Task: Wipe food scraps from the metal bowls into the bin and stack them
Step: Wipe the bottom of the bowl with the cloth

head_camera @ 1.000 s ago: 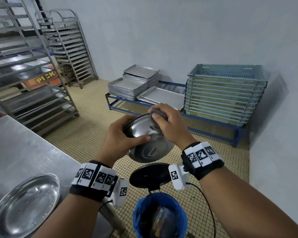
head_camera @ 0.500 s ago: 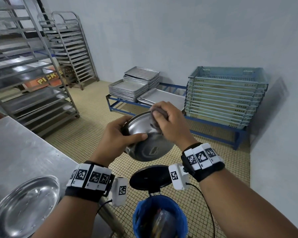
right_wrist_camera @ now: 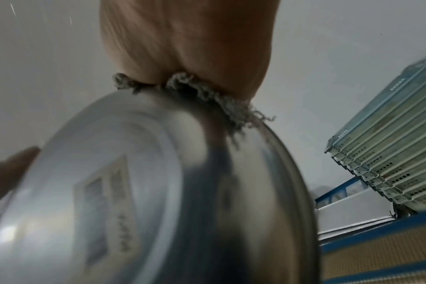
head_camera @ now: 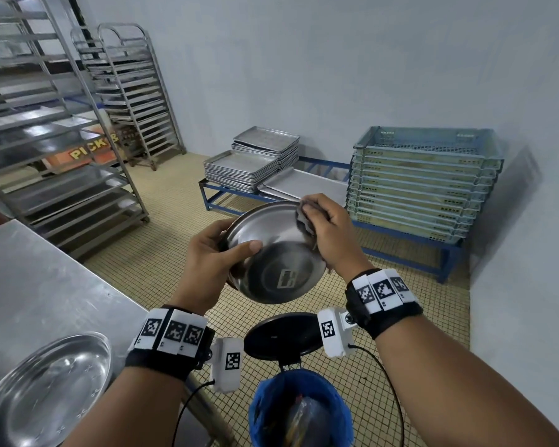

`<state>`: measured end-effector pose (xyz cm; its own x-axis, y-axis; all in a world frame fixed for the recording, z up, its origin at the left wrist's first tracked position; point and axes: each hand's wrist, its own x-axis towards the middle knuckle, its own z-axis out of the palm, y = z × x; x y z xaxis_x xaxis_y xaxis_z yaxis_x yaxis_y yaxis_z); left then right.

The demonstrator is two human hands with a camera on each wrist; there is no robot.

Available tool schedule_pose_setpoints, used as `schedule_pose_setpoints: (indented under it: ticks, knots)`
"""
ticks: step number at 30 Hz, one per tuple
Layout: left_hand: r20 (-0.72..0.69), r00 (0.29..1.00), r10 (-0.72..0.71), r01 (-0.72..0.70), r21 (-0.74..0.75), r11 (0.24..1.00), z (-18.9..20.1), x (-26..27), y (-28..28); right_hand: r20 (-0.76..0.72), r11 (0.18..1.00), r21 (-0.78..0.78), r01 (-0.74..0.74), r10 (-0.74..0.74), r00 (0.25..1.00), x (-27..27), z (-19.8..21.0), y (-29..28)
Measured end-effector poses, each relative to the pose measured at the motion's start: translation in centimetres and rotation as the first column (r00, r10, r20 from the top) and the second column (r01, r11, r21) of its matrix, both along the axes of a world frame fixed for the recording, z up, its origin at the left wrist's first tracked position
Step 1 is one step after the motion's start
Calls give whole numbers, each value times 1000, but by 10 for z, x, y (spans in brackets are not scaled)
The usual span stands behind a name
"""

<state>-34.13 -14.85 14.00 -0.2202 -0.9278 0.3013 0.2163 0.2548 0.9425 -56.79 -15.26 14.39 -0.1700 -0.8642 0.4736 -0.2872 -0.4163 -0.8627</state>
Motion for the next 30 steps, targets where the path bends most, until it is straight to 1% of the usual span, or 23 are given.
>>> schedule_pose_setpoints:
  ticks: [1,2,3,5,6,7,9,12,13,15,17,18,19,22,23,24,26,27,28,30]
  knots:
    - [32,999,-10,10,4,1000,0,1,0,15,1000,17,13,-13,1000,-2,-4,-1]
    - [105,994,-10,11,-11,1000,1,2,0,20,999,28,18,-18,1000,-3,-6,-1]
    - [213,977,8,3,-50,999,2,2,-2,17,999,33,19,-20,1000,-2,-7,-1]
    - [428,901,73,-13,-141,990,8,2,-6,-55,999,21,41,-40,998,1,-3,1]
    - [481,873,83,0,-171,985,12,1,-8,-113,998,0,66,-65,991,1,0,2]
    - [499,864,70,27,-186,982,16,1,-10,-165,996,-25,86,-89,982,2,4,3]
    - [484,874,42,60,-195,979,23,-2,-12,-219,992,-89,95,-112,969,5,12,6]
    - [383,923,36,43,-195,980,26,-6,-9,-222,989,-144,34,-66,973,6,17,10]
    - [339,940,36,31,-191,981,26,-6,-8,-202,990,-139,17,-45,978,4,16,10]
    - [257,966,28,17,-172,985,24,-5,-6,-108,997,-72,17,-25,994,-2,9,9]
    - [219,976,17,18,-156,988,22,-2,-6,-9,999,15,28,-28,1000,-5,5,9]
    - [213,977,6,26,-147,989,21,-2,-6,-5,999,29,38,-38,999,-4,6,9]
    - [215,977,-3,35,-142,989,21,-3,-6,-39,999,14,48,-47,998,-2,9,10]
    - [230,973,-22,55,-138,989,19,-8,-5,-235,995,-96,39,-61,970,8,21,12]
    - [220,975,-27,59,-140,988,20,-8,-5,-252,994,-101,39,-64,966,9,22,12]
    - [201,979,-30,59,-141,988,20,-7,-5,-220,996,-79,50,-66,973,7,20,13]
    - [149,989,-22,43,-139,989,19,-3,-6,-76,998,-8,63,-63,995,2,15,14]
    - [120,993,-17,33,-131,991,18,-1,-6,-28,998,20,67,-67,997,-1,12,14]
    - [100,995,-13,25,-118,993,16,1,-6,-18,997,33,75,-74,997,-1,9,14]
    - [106,994,-24,34,-95,995,11,3,-7,-66,997,-3,78,-78,995,2,10,12]
